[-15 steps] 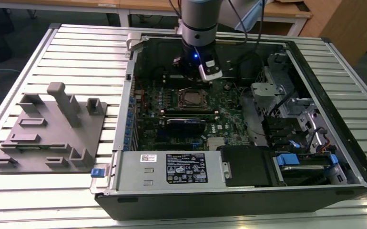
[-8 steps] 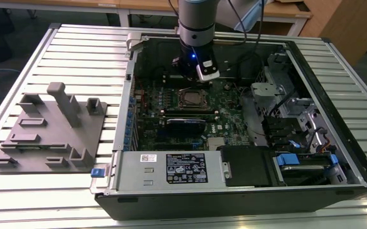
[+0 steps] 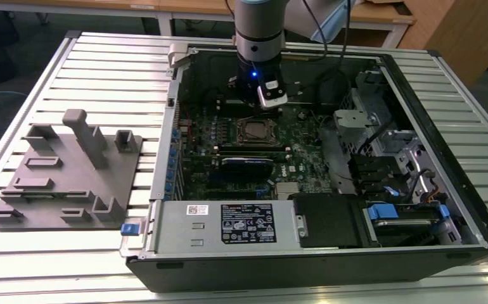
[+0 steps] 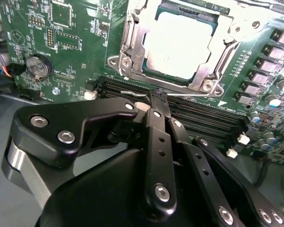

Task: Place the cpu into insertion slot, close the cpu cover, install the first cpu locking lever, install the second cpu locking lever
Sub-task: 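Install the first cpu locking lever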

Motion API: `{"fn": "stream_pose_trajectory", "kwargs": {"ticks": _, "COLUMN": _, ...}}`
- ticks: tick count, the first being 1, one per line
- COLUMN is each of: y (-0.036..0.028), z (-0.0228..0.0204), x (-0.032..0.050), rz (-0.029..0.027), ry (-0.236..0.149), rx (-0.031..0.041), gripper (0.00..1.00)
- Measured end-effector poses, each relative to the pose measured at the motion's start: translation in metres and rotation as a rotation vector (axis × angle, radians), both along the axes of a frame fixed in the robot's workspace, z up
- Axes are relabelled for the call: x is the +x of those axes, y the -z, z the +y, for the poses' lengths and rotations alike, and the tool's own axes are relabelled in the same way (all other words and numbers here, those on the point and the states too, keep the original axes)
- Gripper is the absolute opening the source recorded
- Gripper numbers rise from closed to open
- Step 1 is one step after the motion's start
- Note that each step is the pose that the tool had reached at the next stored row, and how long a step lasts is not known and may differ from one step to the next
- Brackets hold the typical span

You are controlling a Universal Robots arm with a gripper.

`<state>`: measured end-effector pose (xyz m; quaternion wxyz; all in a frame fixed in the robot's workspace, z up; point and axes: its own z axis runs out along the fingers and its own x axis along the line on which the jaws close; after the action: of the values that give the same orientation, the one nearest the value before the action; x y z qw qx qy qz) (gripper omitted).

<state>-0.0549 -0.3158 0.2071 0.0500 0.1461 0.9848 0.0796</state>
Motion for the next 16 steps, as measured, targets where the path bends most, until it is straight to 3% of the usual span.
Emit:
{"fn": "stream_pose_trajectory", "kwargs": {"ticks": 3, "y": 0.0014, "z": 0.0001, "x": -0.0002, "rz": -0.0062, "ry": 0.028, "rx": 0.0002, "gripper": 0.10}}
{"fn": "stream_pose_trajectory", "kwargs": {"ticks": 16, "y": 0.0030, "z": 0.0045, "x": -0.0048, "rz": -0.0118, "ry": 0.112, "rx": 0.0000, "gripper": 0.10}}
